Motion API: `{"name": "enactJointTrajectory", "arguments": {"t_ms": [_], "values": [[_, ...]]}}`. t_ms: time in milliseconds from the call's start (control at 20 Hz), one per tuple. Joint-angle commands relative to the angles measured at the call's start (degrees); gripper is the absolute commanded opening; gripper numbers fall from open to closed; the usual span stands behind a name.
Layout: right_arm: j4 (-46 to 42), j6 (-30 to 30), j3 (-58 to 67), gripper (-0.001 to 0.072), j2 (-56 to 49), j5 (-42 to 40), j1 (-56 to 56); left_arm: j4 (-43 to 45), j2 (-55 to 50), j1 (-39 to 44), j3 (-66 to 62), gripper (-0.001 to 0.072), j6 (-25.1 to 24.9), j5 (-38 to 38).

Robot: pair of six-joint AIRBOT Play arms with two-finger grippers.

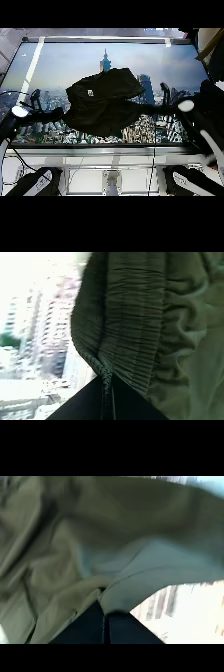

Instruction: Fold the clothes and pants, and hang the long-sleeved shirts on hangers.

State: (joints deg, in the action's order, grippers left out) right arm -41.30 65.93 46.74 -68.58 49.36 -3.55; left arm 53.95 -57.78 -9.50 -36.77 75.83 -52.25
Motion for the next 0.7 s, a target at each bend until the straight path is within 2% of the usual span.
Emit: {"name": "enactJointTrajectory", "arguments": {"t_ms": [0, 50, 150, 250, 400, 650], "values": [[-2.7, 1.0, 14.5, 0.0006, -15.6, -0.8, 0.0, -0.6, 0.9, 5.5, 0.5, 0.0027, 0.0, 1.4], [-1.3, 1.2, 17.4, 0.0055, -20.2, -0.7, 0.0, -0.4, 0.9, 7.6, 0.9, 0.0027, 1.1, 2.1], [1.2, 3.0, 22.0, 0.0449, -26.6, -0.6, 0.0, 0.0, 0.9, 9.9, 1.0, 0.0027, 3.1, 2.8], [0.6, 3.0, 24.8, 0.0447, -27.8, 1.2, 0.3, 0.0, 0.9, 10.2, 1.0, 0.0027, 3.5, 3.3], [-2.2, 1.0, 27.3, 0.0446, -24.3, 8.4, 4.0, 0.0, 0.9, 10.1, 1.0, 0.0027, 3.5, 3.4], [-17.1, 3.0, 26.8, 0.0440, -10.3, 25.6, 20.1, 0.0, 0.9, 10.1, 1.0, 0.0027, 3.5, 3.4]]}}
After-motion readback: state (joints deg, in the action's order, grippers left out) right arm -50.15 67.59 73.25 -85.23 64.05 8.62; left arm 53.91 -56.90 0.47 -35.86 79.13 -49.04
